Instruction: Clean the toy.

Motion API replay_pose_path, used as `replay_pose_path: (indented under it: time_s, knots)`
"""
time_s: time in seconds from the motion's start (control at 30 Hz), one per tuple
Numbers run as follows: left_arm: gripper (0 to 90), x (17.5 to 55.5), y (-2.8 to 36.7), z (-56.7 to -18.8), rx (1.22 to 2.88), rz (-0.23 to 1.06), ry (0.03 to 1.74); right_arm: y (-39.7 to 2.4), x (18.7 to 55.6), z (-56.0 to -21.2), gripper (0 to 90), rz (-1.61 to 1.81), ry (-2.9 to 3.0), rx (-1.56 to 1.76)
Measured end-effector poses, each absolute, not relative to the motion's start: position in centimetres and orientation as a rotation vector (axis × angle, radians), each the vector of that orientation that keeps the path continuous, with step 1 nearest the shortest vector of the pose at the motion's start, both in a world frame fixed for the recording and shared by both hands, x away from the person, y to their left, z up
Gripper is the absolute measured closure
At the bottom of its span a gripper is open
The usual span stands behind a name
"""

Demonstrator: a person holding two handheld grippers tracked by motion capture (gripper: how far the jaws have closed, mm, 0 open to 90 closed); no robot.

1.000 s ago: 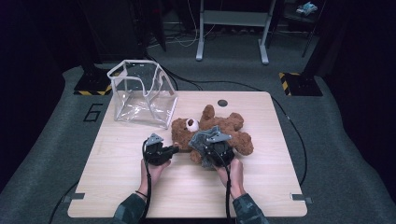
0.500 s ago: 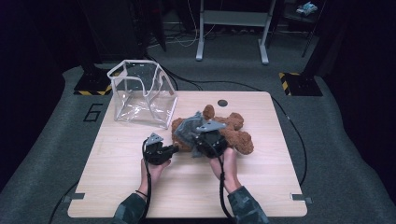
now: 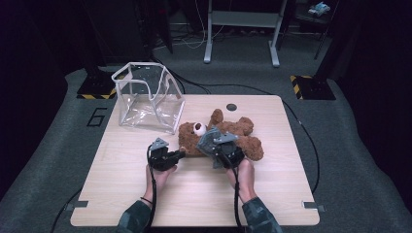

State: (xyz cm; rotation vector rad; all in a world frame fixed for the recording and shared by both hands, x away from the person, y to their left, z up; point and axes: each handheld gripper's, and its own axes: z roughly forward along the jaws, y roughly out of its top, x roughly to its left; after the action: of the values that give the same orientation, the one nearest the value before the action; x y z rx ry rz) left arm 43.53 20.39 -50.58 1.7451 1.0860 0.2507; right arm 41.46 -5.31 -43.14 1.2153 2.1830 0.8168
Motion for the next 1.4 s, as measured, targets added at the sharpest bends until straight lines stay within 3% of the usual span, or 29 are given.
replay_pose_path:
  time_s: [0.23,0.43,0.83,1.07,1.4]
  knots:
    - [82.0,43.5,20.3,-50.6,1.75,0.251,1.089,-9.9,41.6,-42.4,74.5,0.822,2.064,1.296]
    - [82.0,43.5,20.2,-50.6,1.759,0.26,1.092,-10.7,41.4,-43.5,74.6,0.753,2.051,1.286]
    - [81.9,43.5,20.3,-50.8,1.754,0.243,1.095,-6.0,41.0,-46.5,74.5,0.943,2.241,1.27]
    - [81.7,43.7,20.6,-50.9,1.751,0.243,1.099,-4.4,41.2,-46.3,74.5,0.91,2.241,1.237]
    - [81.3,44.1,20.7,-50.6,1.755,0.265,1.113,-10.4,40.8,-44.5,74.5,0.85,2.067,1.33]
